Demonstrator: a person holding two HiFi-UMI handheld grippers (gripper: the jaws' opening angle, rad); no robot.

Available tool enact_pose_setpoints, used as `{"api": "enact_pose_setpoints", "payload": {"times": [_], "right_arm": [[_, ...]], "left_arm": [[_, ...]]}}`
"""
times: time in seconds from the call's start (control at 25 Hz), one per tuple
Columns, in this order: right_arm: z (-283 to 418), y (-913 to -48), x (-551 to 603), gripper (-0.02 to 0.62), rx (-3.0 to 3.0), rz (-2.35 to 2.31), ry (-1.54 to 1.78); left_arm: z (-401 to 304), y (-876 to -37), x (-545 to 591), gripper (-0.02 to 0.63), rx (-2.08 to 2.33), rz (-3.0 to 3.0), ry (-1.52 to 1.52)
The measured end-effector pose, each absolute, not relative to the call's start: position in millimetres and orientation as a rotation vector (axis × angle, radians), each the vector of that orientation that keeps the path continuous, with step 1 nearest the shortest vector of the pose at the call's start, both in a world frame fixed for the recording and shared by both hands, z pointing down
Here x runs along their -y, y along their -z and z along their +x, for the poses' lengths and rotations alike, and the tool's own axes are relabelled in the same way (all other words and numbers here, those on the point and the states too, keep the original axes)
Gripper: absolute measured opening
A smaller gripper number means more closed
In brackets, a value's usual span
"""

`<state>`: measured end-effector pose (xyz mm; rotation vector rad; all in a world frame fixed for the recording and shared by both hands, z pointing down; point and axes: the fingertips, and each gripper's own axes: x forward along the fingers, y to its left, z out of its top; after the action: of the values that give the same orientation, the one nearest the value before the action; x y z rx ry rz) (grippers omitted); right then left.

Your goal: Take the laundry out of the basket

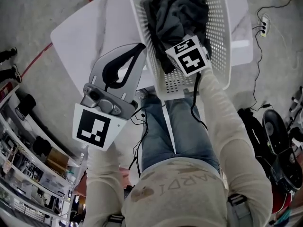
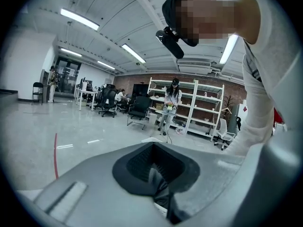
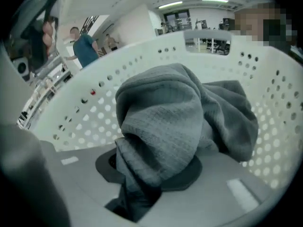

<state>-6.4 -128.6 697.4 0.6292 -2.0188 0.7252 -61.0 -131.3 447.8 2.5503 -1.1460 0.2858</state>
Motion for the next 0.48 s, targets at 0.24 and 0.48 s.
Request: {"api": "enact_pose_setpoints", "payload": {"times": [0.24,0.48], "right_arm": [[5,-617,127,0.165,2.189,0.752,-0.792],[29,-523,122,0.166,2.342,0.875,-0.821]], "left_arm": [[-51,-414,128,0.0,1.152,2.588,-0.237],[-34,-366,119,0.0,1.148,2.633,-0.201]]}}
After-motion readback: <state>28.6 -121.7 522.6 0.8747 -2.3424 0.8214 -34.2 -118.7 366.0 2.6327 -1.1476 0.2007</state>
